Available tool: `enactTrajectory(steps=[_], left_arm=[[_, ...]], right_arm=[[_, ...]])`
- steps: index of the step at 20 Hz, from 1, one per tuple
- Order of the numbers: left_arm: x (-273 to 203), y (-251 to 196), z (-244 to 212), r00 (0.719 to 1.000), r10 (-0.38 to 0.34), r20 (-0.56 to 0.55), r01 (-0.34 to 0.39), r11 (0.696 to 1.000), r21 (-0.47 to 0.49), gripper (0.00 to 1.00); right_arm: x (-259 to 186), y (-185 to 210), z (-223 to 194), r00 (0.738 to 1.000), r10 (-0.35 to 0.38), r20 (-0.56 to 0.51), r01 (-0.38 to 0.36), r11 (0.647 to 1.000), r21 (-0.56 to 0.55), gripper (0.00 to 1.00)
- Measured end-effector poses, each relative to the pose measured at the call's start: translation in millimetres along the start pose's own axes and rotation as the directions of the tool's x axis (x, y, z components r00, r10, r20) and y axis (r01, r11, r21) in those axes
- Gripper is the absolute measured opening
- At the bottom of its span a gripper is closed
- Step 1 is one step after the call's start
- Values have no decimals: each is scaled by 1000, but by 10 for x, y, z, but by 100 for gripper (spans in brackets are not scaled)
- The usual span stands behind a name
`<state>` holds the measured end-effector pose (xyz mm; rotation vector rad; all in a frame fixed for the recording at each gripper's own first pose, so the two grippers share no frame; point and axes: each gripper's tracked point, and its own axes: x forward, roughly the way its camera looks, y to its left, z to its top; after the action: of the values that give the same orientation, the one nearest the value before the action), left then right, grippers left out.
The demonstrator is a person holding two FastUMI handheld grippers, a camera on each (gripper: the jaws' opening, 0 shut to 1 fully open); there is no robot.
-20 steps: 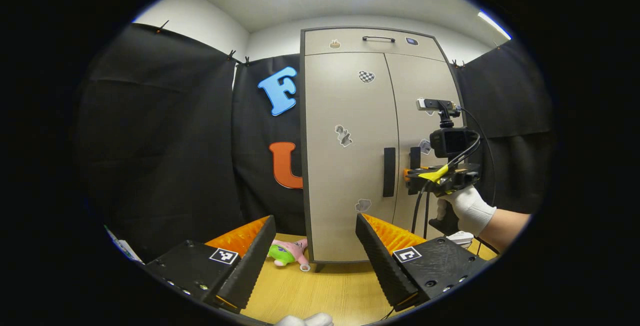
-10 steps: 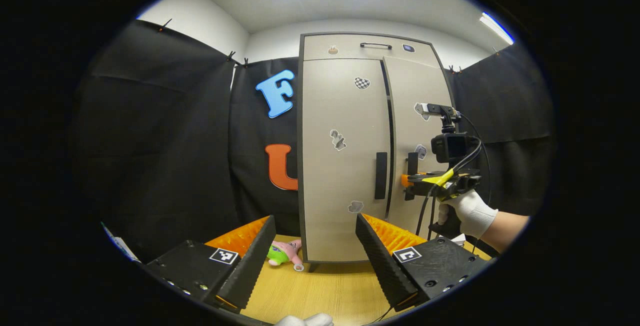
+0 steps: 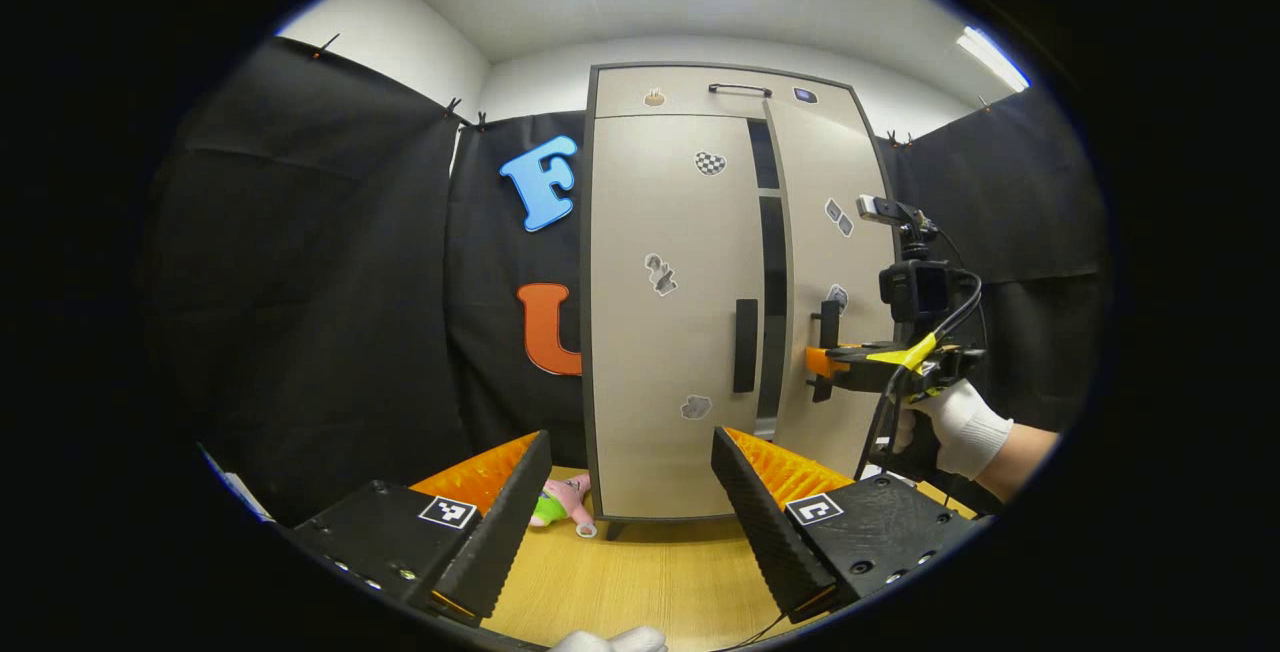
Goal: Open the right door of the double-door shoe cabinet with the right hand, and open the left door with the left hand.
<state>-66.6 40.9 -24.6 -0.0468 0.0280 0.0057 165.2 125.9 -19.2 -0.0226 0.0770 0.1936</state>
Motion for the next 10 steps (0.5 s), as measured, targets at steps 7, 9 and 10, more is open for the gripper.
enactTrajectory(steps=[7,9,10], left_arm=[[29,-91,-105,999,-42,-25,42,999,-1,96],[20,-157,-126,998,-57,-34,57,998,-2,96],[15,-185,-127,998,-61,-35,61,998,-1,96]], right_arm=[[-228,-89,-30,1000,16,-8,-16,1000,-1,17],[-272,-112,-39,1000,14,-12,-14,1000,-3,17],[-291,-127,-43,1000,14,-12,-14,1000,-7,17]])
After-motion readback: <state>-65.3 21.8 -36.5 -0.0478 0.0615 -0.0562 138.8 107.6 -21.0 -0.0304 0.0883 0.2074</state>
